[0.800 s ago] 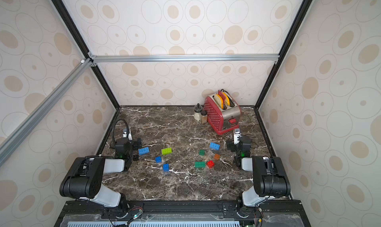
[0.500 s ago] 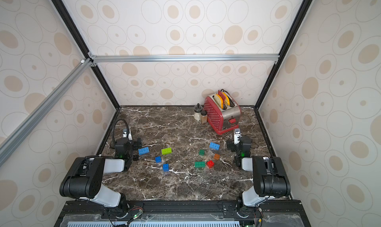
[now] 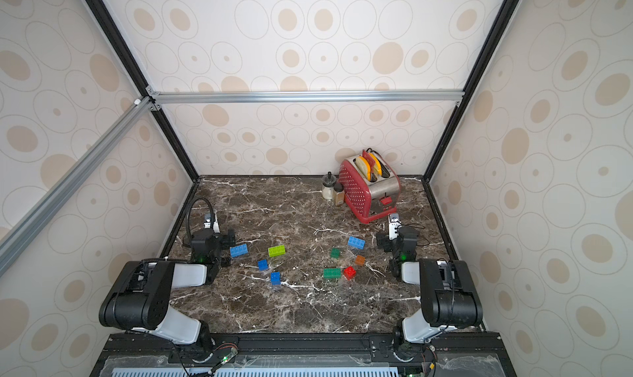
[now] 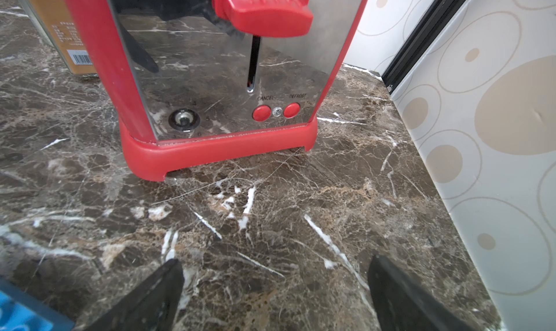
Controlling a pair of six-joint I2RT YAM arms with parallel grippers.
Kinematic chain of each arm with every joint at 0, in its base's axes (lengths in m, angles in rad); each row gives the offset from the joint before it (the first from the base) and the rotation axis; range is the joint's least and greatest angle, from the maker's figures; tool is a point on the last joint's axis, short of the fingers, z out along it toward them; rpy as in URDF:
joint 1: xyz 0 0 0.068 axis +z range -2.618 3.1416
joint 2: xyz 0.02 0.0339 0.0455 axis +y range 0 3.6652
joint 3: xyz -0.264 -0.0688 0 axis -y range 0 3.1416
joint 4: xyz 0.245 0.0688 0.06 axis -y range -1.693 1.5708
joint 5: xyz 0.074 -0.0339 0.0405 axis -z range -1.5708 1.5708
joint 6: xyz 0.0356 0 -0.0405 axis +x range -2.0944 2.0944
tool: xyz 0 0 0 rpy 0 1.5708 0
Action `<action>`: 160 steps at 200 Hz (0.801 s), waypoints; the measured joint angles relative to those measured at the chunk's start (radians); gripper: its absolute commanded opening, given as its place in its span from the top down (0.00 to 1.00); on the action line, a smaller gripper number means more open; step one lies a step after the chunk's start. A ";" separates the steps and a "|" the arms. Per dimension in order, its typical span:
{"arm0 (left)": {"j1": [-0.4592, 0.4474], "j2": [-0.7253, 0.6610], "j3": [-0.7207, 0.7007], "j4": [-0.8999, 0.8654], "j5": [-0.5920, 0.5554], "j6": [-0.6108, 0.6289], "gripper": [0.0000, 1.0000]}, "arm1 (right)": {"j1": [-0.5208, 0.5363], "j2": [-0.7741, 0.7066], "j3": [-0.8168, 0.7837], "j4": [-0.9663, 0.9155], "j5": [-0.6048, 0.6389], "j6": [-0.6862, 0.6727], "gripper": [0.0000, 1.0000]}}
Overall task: Assemble the letter f with lego
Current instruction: Pick up the lego brick from the center of the board.
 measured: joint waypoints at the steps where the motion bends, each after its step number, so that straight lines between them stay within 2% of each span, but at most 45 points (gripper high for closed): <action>1: 0.000 0.000 0.000 0.000 0.000 0.000 0.01 | 0.000 0.000 0.000 0.000 0.000 0.000 0.00; 160: 0.024 -0.005 0.005 -0.025 0.050 -0.001 0.01 | -0.026 0.000 0.002 -0.008 -0.049 0.015 0.00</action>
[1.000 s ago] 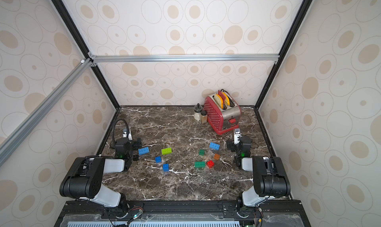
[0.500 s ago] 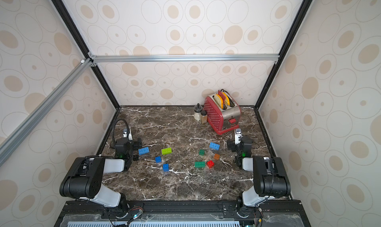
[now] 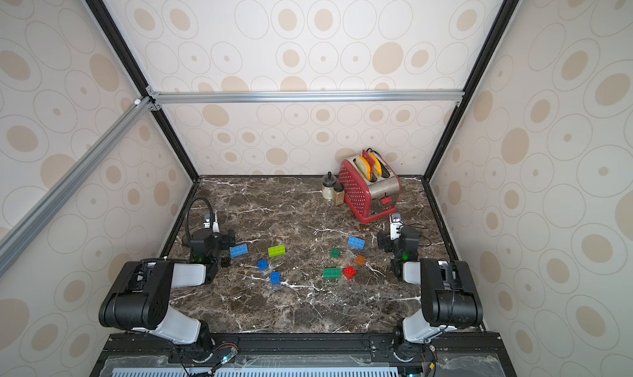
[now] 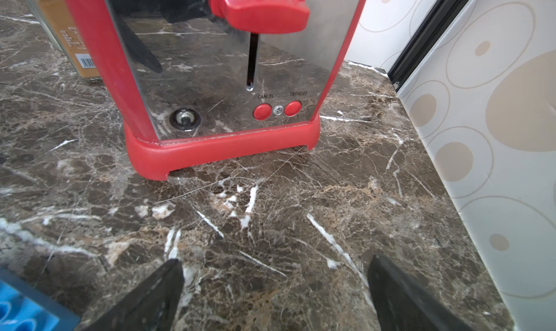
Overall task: Assemble the letter f with lego
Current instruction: Pick up the lego brick from the center of the board.
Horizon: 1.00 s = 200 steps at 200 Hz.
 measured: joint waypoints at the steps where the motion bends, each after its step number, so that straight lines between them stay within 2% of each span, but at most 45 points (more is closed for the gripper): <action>1: 0.000 -0.001 0.000 -0.002 0.000 0.000 0.01 | 0.000 0.000 0.000 0.000 0.000 0.000 0.00; 28: -0.019 -0.105 0.019 -0.123 -0.027 0.002 0.01 | -0.003 -0.032 0.000 -0.038 0.076 0.039 0.00; 53: -0.086 -0.259 0.066 -0.270 -0.139 -0.037 0.01 | -0.005 -0.196 0.017 -0.168 0.172 0.089 0.00; 73: -0.136 -0.329 0.204 -0.481 -0.204 -0.093 0.01 | -0.003 -0.304 0.137 -0.351 0.240 0.167 0.00; 96: -0.189 -0.378 0.336 -0.642 -0.246 -0.202 0.01 | -0.002 -0.349 0.313 -0.522 0.214 0.252 0.00; 109: -0.202 -0.386 0.411 -0.754 -0.202 -0.271 0.01 | -0.008 -0.360 0.385 -0.588 0.177 0.325 0.00; 138: -0.207 -0.333 0.560 -0.937 -0.024 -0.399 0.01 | -0.062 -0.337 0.533 -0.808 0.080 0.536 0.00; 158: -0.206 -0.294 0.583 -0.989 0.120 -0.515 0.01 | -0.077 -0.283 0.623 -0.917 -0.008 0.582 0.00; 179: -0.210 -0.235 0.565 -0.962 0.302 -0.609 0.01 | -0.043 -0.277 0.630 -0.990 -0.049 0.600 0.00; 200: -0.257 -0.183 0.566 -0.990 0.356 -0.626 0.01 | 0.010 -0.267 0.637 -1.083 -0.053 0.605 0.00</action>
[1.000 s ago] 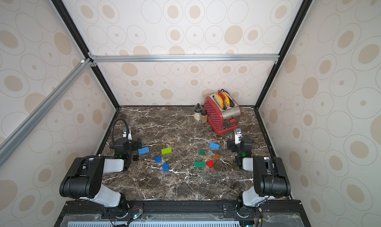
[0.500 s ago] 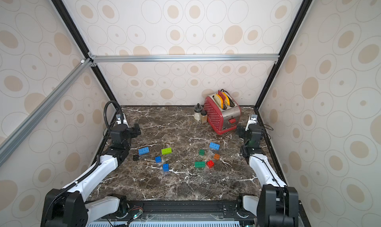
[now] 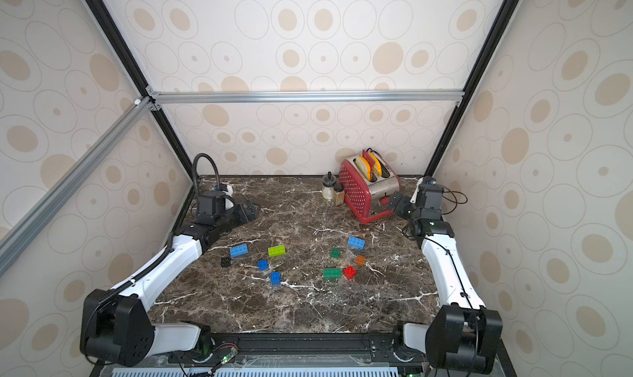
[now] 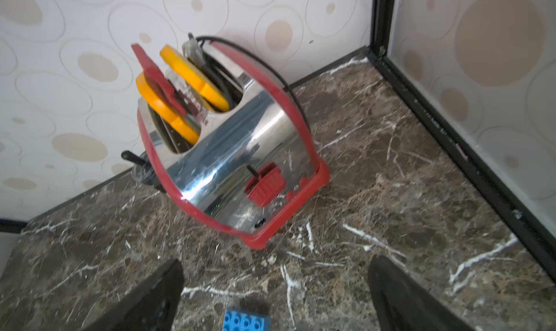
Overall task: Assemble the letter f with lego
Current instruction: Pick up the lego brick from the center of the board.
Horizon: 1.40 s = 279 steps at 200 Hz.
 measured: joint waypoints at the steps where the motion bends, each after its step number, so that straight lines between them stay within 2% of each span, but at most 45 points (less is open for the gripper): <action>1: -0.005 0.002 0.000 -0.003 0.000 0.000 0.01 | 0.003 0.001 0.001 -0.005 0.000 0.000 0.00; 58: -0.187 -0.002 -0.007 -0.047 0.077 -0.014 0.01 | 0.267 0.130 0.055 -0.230 0.032 -0.032 0.00; 104: -0.348 -0.032 -0.045 -0.094 0.084 -0.017 0.01 | 0.316 0.235 0.036 -0.278 0.032 -0.009 0.00; 142: -0.366 -0.045 -0.124 -0.090 0.124 -0.030 0.01 | 0.330 0.335 0.035 -0.277 0.029 0.008 0.00; 197: -0.396 -0.030 -0.129 -0.095 0.128 -0.031 0.01 | 0.338 0.462 0.047 -0.263 0.028 0.040 0.02; 279: -0.397 0.000 -0.160 -0.067 0.105 -0.064 0.01 | 0.346 0.531 0.111 -0.240 0.025 0.122 0.07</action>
